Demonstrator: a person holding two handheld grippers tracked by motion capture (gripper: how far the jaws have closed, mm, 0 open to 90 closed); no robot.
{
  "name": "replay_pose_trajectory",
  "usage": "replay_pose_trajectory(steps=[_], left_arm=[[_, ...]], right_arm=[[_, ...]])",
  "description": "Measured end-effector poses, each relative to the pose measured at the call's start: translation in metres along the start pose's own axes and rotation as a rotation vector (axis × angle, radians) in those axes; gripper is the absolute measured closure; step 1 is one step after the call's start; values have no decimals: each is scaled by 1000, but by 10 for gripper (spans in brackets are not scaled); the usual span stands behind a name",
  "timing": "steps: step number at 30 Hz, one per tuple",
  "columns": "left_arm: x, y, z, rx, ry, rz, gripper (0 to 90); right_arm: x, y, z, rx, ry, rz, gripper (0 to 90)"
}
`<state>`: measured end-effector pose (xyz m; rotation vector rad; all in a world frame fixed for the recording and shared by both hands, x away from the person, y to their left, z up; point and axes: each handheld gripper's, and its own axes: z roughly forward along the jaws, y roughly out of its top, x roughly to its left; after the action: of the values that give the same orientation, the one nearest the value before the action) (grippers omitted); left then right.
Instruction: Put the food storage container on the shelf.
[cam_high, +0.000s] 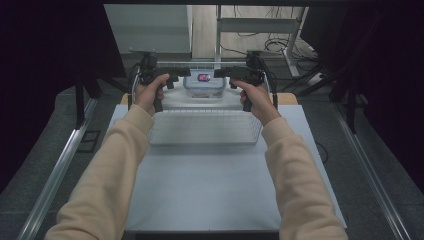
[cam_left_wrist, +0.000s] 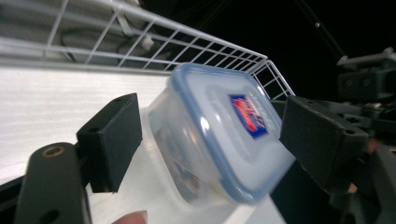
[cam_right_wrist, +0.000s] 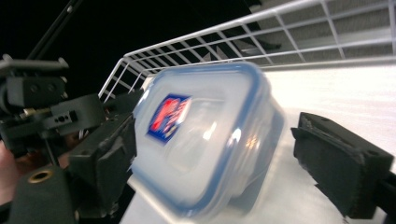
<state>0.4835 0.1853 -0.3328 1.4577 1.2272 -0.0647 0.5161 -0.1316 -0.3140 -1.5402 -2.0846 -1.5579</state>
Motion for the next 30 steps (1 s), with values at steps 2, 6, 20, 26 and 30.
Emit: replay_pose_trajectory(steps=[2, 6, 20, 26, 30], left_arm=[[-11, -4, -10, 0, 28, 69, 189], [-26, -16, -25, 8, 78, 177, 184], [-47, -154, -74, 11, 115, 370, 219], [-35, -202, -80, 33, 111, 389, 220], [-28, -234, -79, 51, 153, 424, 223]], right_arm=[[8, -3, -11, -17, -21, -53, 114], [16, -11, -26, -41, -36, -133, 114], [17, -136, -90, -75, -23, -473, 188], [4, -192, -105, -48, -44, -529, 199], [-6, -212, -110, -28, -69, -543, 200]])
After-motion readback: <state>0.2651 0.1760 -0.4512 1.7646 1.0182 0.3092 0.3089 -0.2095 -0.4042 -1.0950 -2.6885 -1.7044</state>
